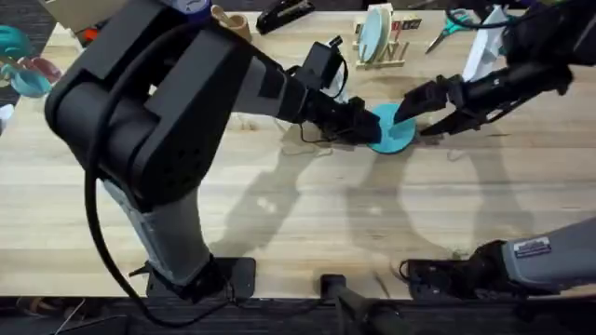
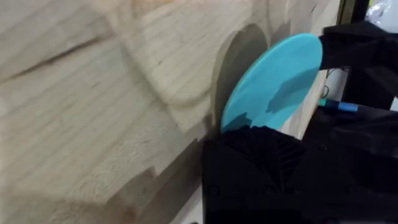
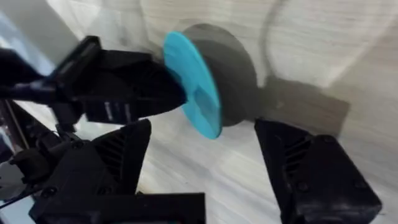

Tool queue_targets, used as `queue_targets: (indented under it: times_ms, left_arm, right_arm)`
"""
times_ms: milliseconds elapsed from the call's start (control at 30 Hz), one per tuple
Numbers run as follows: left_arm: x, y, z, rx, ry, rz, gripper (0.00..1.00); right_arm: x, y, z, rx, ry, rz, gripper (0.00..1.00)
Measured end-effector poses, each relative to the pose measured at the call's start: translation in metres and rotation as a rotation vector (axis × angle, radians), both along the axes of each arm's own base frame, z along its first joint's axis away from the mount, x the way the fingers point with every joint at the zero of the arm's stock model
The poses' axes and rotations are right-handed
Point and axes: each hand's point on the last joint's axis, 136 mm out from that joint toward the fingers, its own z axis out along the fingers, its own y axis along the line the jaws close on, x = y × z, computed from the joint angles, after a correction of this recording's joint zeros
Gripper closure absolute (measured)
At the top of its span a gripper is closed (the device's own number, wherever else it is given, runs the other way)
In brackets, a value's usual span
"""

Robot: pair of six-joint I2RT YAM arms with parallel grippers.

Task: Pick up the plates from the table one by one and place each into a slot on the dish rack.

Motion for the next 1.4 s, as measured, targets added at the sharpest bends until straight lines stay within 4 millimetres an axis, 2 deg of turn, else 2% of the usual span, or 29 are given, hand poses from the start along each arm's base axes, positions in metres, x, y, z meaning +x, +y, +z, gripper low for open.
queue_targets:
  times_ms: [200,467,567,700,833,900,967,1033,1400]
  left_arm:
    - [0.0,0.0,0.0,0.0,0.001,0.0,0.961]
    - [0.0,0.0,0.0,0.0,0.001,0.0,0.96]
    - [0.0,0.0,0.0,0.0,0.001,0.0,0.96]
    - [0.0,0.001,0.0,0.0,0.003,0.003,0.96]
    - [0.0,0.001,0.0,0.0,0.006,0.003,0.96]
    - [0.0,0.001,0.0,-0.001,0.008,0.003,0.96]
    - [0.0,0.002,0.001,-0.009,0.014,0.0,0.96]
    - [0.0,0.003,0.003,-0.019,0.025,-0.002,0.96]
    - [0.0,0.003,0.003,-0.022,0.027,-0.003,0.96]
  right_arm:
    - [0.003,0.005,-0.015,0.02,0.021,0.019,0.013]
    - [0.01,0.022,-0.016,0.074,-0.004,0.052,0.033]
    - [0.009,0.029,-0.018,0.079,-0.005,0.073,0.084]
    - [0.01,0.033,-0.019,0.09,-0.006,0.082,0.253]
    - [0.01,0.033,-0.021,0.083,-0.008,0.087,0.504]
    - [0.011,0.03,-0.022,0.071,-0.009,0.085,0.67]
    - [0.012,0.027,-0.023,0.067,-0.012,0.076,0.924]
    - [0.011,0.03,-0.018,0.095,-0.008,0.071,0.961]
    - [0.011,0.031,-0.017,0.102,-0.016,0.077,0.969]
